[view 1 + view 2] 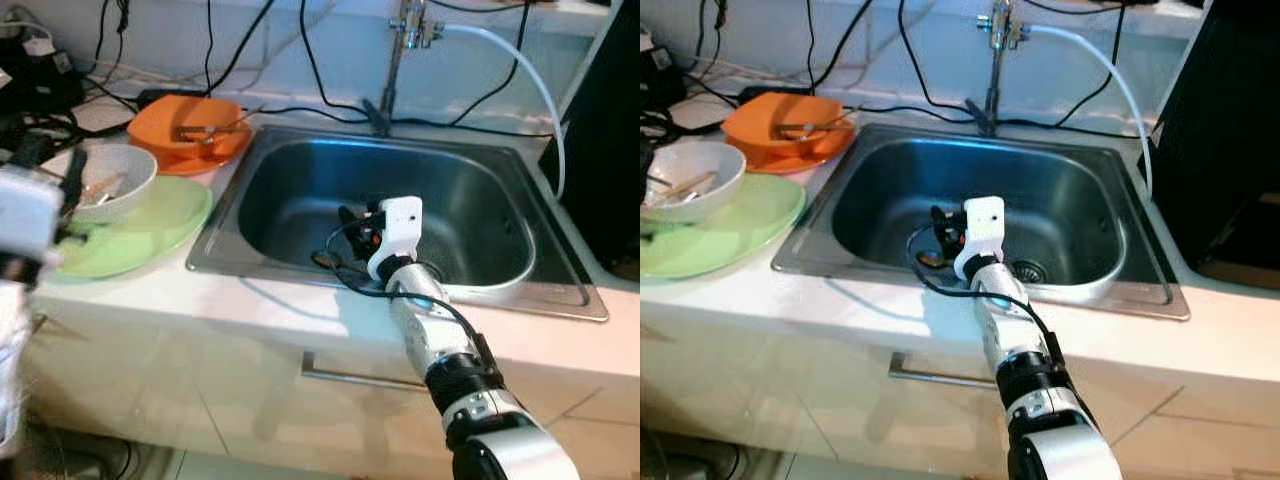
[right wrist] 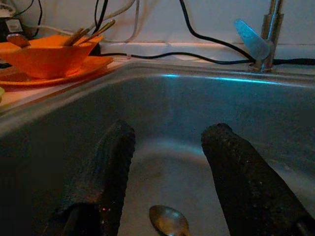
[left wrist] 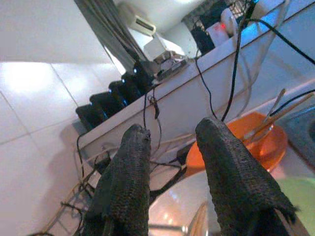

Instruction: Kitchen organization

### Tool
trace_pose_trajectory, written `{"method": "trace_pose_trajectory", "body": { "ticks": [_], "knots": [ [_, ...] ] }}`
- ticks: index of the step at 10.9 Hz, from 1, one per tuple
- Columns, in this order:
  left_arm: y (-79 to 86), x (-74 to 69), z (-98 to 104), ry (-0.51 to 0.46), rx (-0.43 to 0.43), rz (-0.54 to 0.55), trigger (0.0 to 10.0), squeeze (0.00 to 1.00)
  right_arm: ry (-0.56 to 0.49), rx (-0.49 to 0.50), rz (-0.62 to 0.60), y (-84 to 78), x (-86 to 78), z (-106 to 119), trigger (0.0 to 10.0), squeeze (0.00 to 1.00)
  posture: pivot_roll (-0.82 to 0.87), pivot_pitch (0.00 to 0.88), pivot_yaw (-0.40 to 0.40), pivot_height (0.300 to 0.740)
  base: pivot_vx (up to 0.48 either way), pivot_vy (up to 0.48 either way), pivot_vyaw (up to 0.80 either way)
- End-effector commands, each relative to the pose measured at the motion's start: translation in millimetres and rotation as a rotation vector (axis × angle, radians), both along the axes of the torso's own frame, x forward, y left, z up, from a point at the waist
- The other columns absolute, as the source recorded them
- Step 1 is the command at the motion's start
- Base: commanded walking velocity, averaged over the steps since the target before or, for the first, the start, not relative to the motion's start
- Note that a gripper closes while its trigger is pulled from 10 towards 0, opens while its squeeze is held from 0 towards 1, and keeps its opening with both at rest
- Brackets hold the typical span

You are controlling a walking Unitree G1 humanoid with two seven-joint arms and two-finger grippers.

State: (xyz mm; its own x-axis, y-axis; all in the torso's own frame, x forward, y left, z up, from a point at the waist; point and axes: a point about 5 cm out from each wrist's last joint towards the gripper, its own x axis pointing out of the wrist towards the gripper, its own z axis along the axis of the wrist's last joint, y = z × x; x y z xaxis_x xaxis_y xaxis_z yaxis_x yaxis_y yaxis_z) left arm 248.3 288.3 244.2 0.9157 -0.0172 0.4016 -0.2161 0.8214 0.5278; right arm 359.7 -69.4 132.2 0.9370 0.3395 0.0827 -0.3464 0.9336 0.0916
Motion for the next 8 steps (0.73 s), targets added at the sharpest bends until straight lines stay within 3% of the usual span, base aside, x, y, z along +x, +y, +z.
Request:
{"method": "trace_pose_trajectory", "body": {
  "ticks": [1,3,8],
  "knots": [
    [-0.7,-3.3,5,-0.01,0.012,-0.02,10.0,0.0,0.032,0.006,0.005,0.7,-0.7,-6,10.0,0.0,0.27,0.037,-0.015,0.74,0.0,0.0,0.0],
    [5.0,-18.2,-19,0.092,-0.039,-0.055,10.0,0.0,0.031,0.006,0.006,0.1,-0.5,-6,10.0,0.0,0.27,0.043,-0.024,0.74,0.0,0.0,0.0],
    [20.6,-37.5,-25,0.074,-0.057,0.05,10.0,0.0,0.034,0.003,0.016,0.5,-1.2,-7,10.0,0.0,0.28,0.051,-0.038,0.74,0.0,0.0,0.0]
  ]
}}
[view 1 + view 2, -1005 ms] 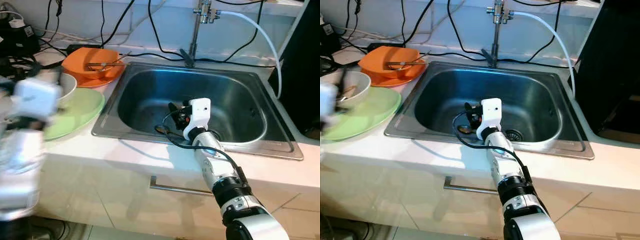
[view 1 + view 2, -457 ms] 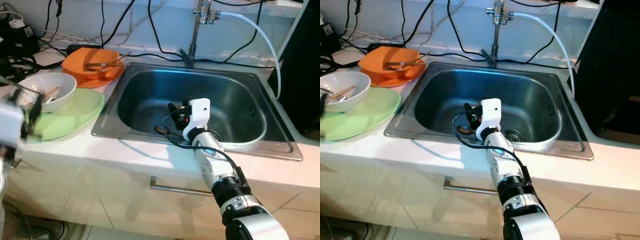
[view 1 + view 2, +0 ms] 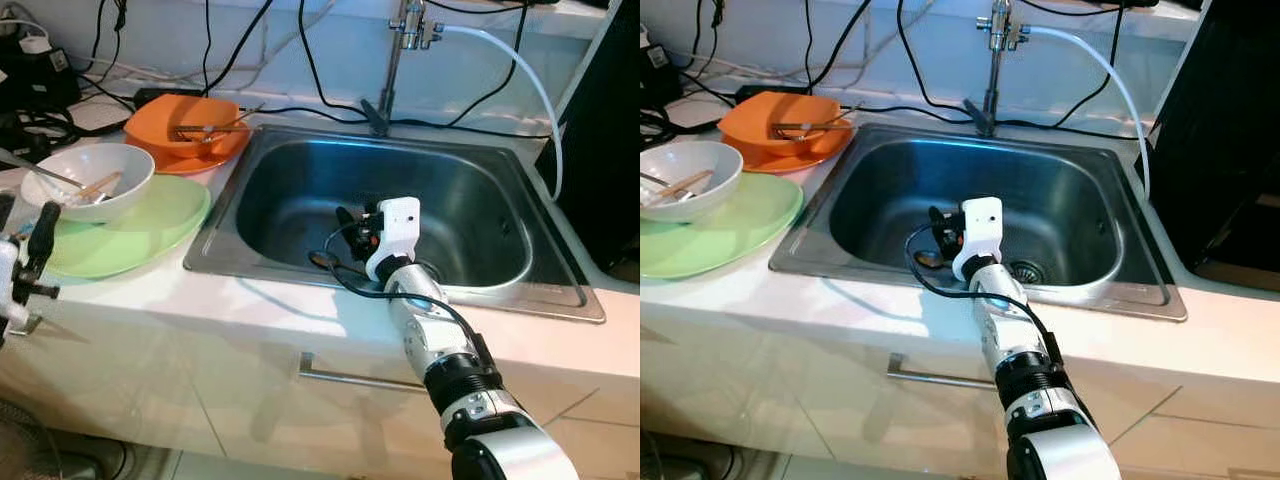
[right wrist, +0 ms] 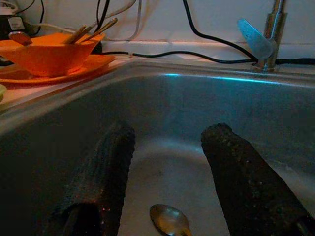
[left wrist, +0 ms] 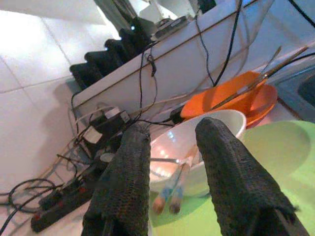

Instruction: Kitchen organization

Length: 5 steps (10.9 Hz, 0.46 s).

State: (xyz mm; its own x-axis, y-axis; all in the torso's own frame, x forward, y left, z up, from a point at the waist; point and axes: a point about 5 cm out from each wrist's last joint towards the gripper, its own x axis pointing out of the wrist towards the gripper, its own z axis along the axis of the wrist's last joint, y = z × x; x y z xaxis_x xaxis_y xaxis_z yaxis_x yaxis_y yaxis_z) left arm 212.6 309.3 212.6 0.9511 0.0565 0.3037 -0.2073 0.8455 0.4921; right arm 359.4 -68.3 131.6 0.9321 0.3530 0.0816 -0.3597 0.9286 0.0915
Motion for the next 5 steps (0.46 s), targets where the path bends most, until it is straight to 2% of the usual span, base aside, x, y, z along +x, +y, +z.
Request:
{"method": "trace_pose_trajectory", "body": {
  "ticks": [1,5],
  "knots": [
    [0.1,-4.5,3.6,-0.031,-0.006,0.009,10.0,0.0,0.034,0.004,0.003,-0.6,-1.0,-6.3,10.0,0.0,0.28,0.052,-0.039,0.74,0.0,0.0,0.0],
    [6.9,-10.8,-3.2,-0.038,-0.027,0.061,10.0,0.0,0.033,0.008,0.008,0.3,-1.1,-6.0,10.0,0.0,0.28,0.054,-0.043,0.74,0.0,0.0,0.0]
  ]
}}
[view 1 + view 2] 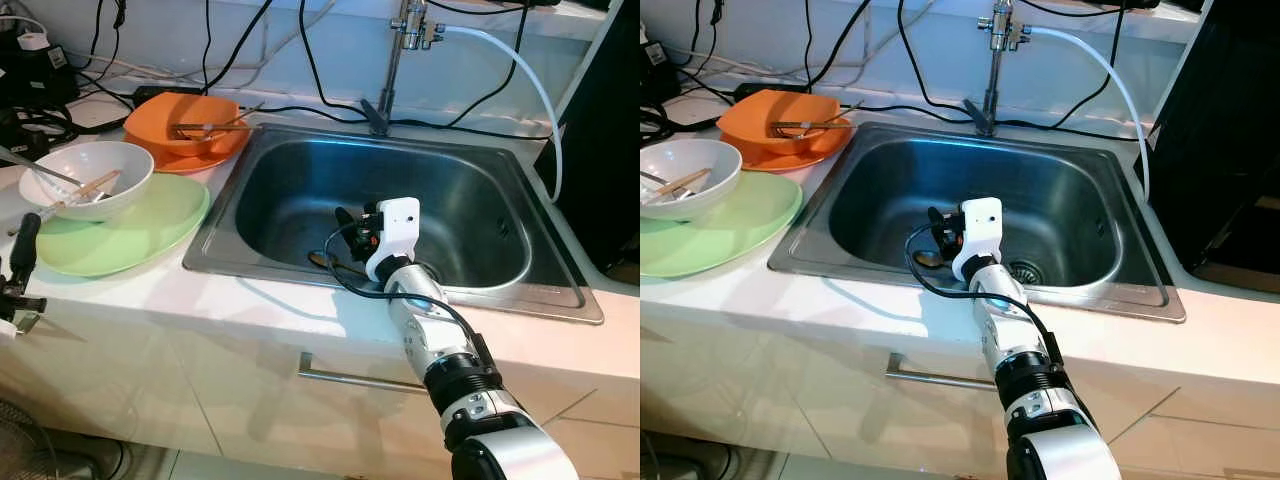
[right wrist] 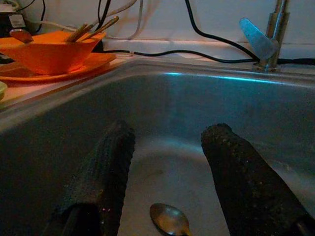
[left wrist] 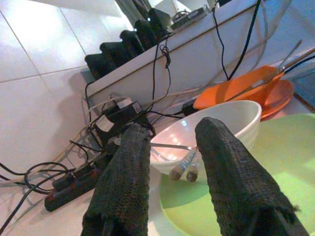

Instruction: Kitchen organization

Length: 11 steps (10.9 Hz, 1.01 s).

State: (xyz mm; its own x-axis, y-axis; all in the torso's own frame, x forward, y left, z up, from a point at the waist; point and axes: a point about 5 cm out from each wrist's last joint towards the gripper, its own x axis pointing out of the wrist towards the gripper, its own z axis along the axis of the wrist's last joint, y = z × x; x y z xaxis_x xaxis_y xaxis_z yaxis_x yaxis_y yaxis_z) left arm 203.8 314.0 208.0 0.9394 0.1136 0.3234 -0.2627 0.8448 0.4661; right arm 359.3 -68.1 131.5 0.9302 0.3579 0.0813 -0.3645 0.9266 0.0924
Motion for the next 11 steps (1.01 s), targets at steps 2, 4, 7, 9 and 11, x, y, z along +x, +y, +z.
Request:
{"method": "trace_pose_trajectory", "body": {
  "ticks": [2,4,7,9,11],
  "knots": [
    [3.4,4.5,6,-0.037,0.0,0.024,10.0,0.0,0.033,0.008,0.003,0.7,-1.1,-6,10.0,0.0,0.28,0.051,-0.042,0.74,0.0,0.0,0.0],
    [0.0,14.4,4,-0.028,0.001,0.006,10.0,0.0,0.032,0.008,0.0,0.4,-0.9,-6,10.0,0.0,0.28,0.049,-0.039,0.74,0.0,0.0,0.0],
    [-5.8,21.2,1,-0.017,-0.014,-0.022,10.0,0.0,0.032,0.007,-0.003,0.1,-1.0,-6,10.0,0.0,0.28,0.048,-0.035,0.74,0.0,0.0,0.0],
    [-6.0,20.9,-4,-0.003,-0.02,-0.011,10.0,0.0,0.033,0.007,-0.001,0.4,-1.0,-6,10.0,0.0,0.28,0.047,-0.037,0.74,0.0,0.0,0.0],
    [-3.8,21.4,-8,0.011,-0.027,0.001,10.0,0.0,0.032,0.007,0.001,0.4,-1.1,-6,10.0,0.0,0.28,0.046,-0.036,0.74,0.0,0.0,0.0]
  ]
}}
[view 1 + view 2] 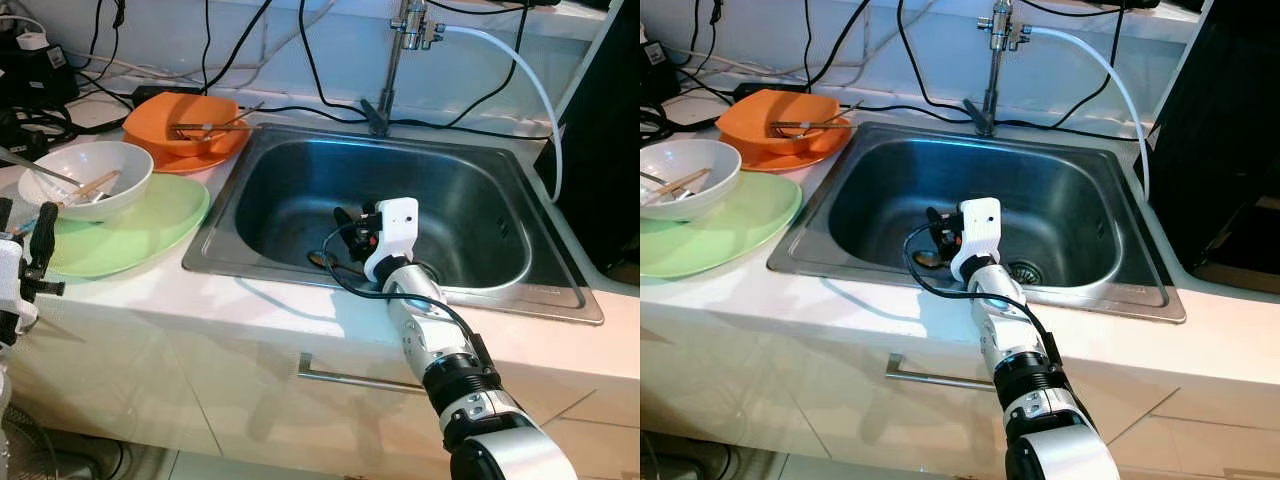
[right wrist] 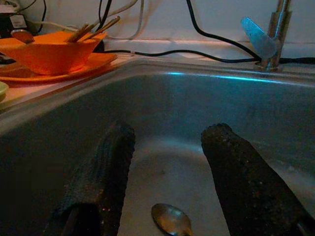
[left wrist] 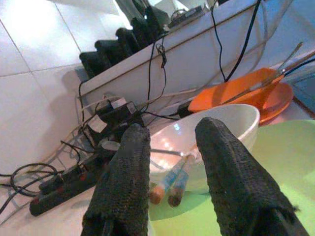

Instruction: Kitchen organization

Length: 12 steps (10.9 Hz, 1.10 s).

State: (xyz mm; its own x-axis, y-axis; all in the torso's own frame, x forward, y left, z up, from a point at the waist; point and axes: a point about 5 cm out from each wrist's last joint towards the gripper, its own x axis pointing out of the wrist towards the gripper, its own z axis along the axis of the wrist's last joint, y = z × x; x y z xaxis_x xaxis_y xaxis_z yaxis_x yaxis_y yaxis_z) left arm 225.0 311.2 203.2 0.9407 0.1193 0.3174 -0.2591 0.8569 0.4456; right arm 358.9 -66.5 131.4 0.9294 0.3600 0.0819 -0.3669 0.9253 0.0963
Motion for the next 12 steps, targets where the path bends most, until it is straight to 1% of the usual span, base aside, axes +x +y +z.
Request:
{"method": "trace_pose_trajectory", "body": {
  "ticks": [1,3,7,10,11,12],
  "knots": [
    [0.0,1.3,-6,0.027,-0.008,0.014,10.0,0.0,0.031,0.003,-0.003,-1.7,-0.5,-6,10.0,0.0,0.28,0.047,-0.037,0.74,0.0,0.0,0.0],
    [0.9,3.5,-13,0.053,-0.018,0.031,10.0,0.0,0.032,0.002,-0.001,-1.5,-0.5,-6,10.0,0.0,0.28,0.046,-0.038,0.74,0.0,0.0,0.0],
    [0.7,9.7,-15,0.064,-0.022,0.042,10.0,0.0,0.031,0.001,-0.005,-1.9,-0.6,-6,10.0,0.0,0.27,0.045,-0.036,0.74,0.0,0.0,0.0],
    [1.3,11.1,-15,0.063,-0.026,0.05,10.0,0.0,0.031,0.001,-0.006,-2.3,-0.5,-6,10.0,0.0,0.27,0.044,-0.035,0.74,0.0,0.0,0.0],
    [1.5,12.5,-16,0.069,-0.029,0.054,4.6,0.0,0.03,0.001,-0.005,-2.2,-0.5,-6,10.0,0.0,0.27,0.044,-0.035,0.74,0.0,0.0,0.0],
    [1.5,13.2,-16,0.069,-0.034,0.053,0.0,0.0,0.03,0.001,-0.006,-2.2,-0.5,-6,10.0,0.0,0.27,0.043,-0.035,0.74,0.0,0.0,0.0]
  ]
}}
